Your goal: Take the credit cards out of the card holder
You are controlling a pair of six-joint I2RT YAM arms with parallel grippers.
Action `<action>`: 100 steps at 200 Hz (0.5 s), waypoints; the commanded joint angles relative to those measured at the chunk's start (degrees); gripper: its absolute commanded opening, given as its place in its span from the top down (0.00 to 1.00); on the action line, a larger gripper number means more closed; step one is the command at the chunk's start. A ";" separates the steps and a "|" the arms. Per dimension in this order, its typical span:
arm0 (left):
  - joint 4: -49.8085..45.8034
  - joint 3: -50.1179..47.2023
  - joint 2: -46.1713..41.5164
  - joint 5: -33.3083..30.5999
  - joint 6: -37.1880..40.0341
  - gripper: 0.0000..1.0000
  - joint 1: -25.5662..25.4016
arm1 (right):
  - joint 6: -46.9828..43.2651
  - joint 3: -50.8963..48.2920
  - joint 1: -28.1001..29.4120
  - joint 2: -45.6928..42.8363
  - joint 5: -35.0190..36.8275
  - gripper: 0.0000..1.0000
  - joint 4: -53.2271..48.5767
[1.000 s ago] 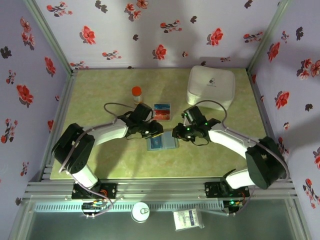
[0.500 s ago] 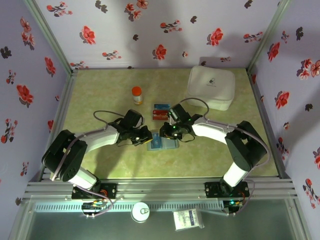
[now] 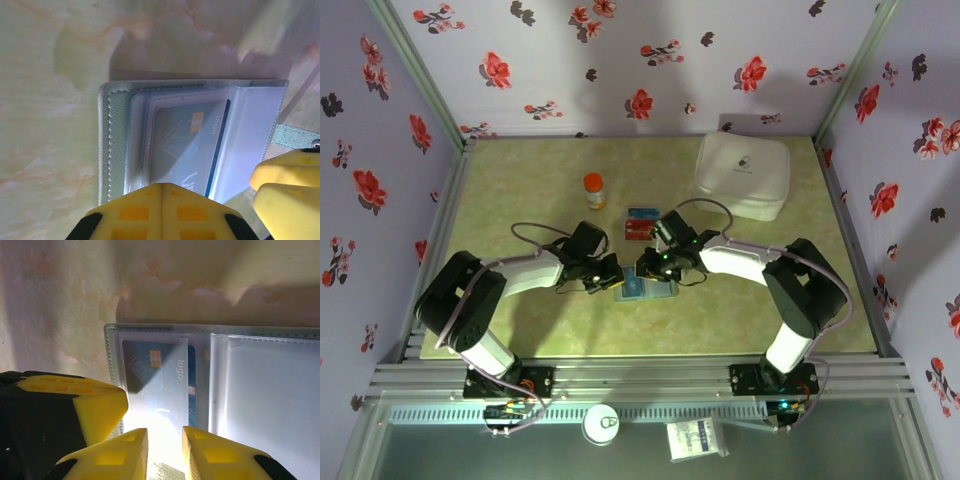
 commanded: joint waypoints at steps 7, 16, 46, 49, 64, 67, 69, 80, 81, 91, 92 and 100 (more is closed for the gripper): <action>-1.59 -0.55 0.98 -1.68 2.25 1.00 0.65 | 1.06 0.70 0.76 1.10 -1.12 0.75 0.85; -1.50 -0.60 1.17 -1.63 2.26 1.00 0.74 | 1.13 0.69 0.81 1.25 -1.11 0.75 1.01; -1.17 -0.61 1.71 -1.52 2.09 1.00 0.93 | 0.97 0.82 0.88 2.13 -1.39 0.75 1.38; -1.16 -0.58 1.71 -1.47 2.07 1.00 0.99 | 0.97 0.90 0.89 2.24 -1.41 0.76 1.40; -1.16 -0.51 1.69 -1.36 2.10 1.00 0.92 | 1.06 0.96 0.98 2.74 -1.78 0.75 1.87; -1.21 -0.43 1.70 -1.35 2.10 1.00 0.92 | 1.06 0.89 0.96 2.76 -1.80 0.75 1.92; -1.24 -0.42 1.71 -1.39 2.12 1.00 0.94 | 1.06 0.88 0.98 2.83 -1.80 0.76 1.95; -1.57 -0.24 1.71 -1.46 2.40 1.00 1.00 | 1.02 0.79 0.98 3.18 -1.86 0.76 2.16; -1.63 -0.24 1.71 -1.49 2.41 1.00 1.00 | 1.04 0.79 0.98 3.24 -1.83 0.76 2.16; -2.01 -0.02 1.80 -1.49 2.53 1.00 1.08 | 0.97 0.78 0.98 3.47 -1.96 0.76 2.33; -2.02 0.00 1.75 -1.46 2.56 1.00 1.04 | 0.97 0.78 0.98 3.51 -2.01 0.76 2.34; -2.12 0.05 1.80 -1.47 2.55 1.00 1.09 | 0.93 0.86 0.97 3.79 -2.18 0.76 2.52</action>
